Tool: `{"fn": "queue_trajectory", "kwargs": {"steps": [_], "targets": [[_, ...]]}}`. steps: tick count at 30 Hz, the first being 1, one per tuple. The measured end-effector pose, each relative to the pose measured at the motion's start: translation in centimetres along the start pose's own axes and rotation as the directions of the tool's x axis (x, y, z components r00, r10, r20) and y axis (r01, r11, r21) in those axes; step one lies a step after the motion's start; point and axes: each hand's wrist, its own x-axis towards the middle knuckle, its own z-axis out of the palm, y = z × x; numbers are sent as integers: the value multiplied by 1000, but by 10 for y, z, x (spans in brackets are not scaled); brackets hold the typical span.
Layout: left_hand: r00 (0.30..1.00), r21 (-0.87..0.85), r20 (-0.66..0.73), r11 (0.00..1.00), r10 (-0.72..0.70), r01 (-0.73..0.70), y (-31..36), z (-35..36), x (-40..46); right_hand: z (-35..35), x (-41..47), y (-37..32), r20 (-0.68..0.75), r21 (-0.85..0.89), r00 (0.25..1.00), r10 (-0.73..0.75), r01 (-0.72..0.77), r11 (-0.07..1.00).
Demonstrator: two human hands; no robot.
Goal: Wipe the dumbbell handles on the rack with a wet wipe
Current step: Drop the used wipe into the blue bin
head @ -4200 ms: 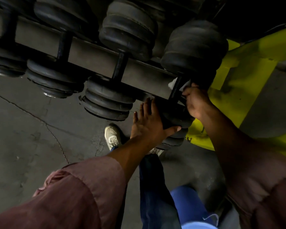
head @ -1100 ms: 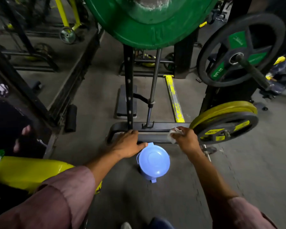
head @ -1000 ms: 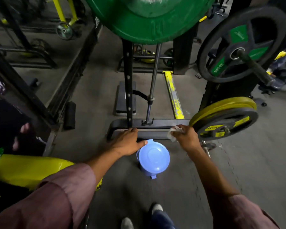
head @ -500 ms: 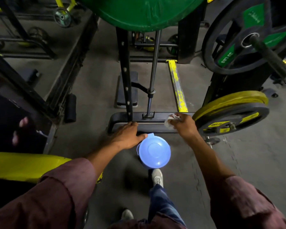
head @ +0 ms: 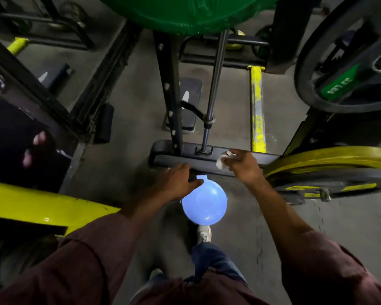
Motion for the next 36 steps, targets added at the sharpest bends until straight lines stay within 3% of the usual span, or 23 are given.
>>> {"fn": "queue_trajectory", "kwargs": {"steps": [6,10,21,32,36], "targets": [[999,-48,31,998,-44,46,7,19,0,4,-2,24,145,-7,989,-31,32,999],[999,-55,43,998,-31,33,9,26,-6,-1,-13,27,149,40,986,-78,73,997],[996,-34,87,999,-27,30,-11,46,-35,26,-34,66,187,-48,982,24,-15,999],[998,-95,57,995,-30,36,-35,55,-37,51,-47,64,48,-43,989,141,-139,989],[997,-111,68,993,-44,51,-36,58,-34,55,-52,66,-12,-150,984,178,-178,973]]}}
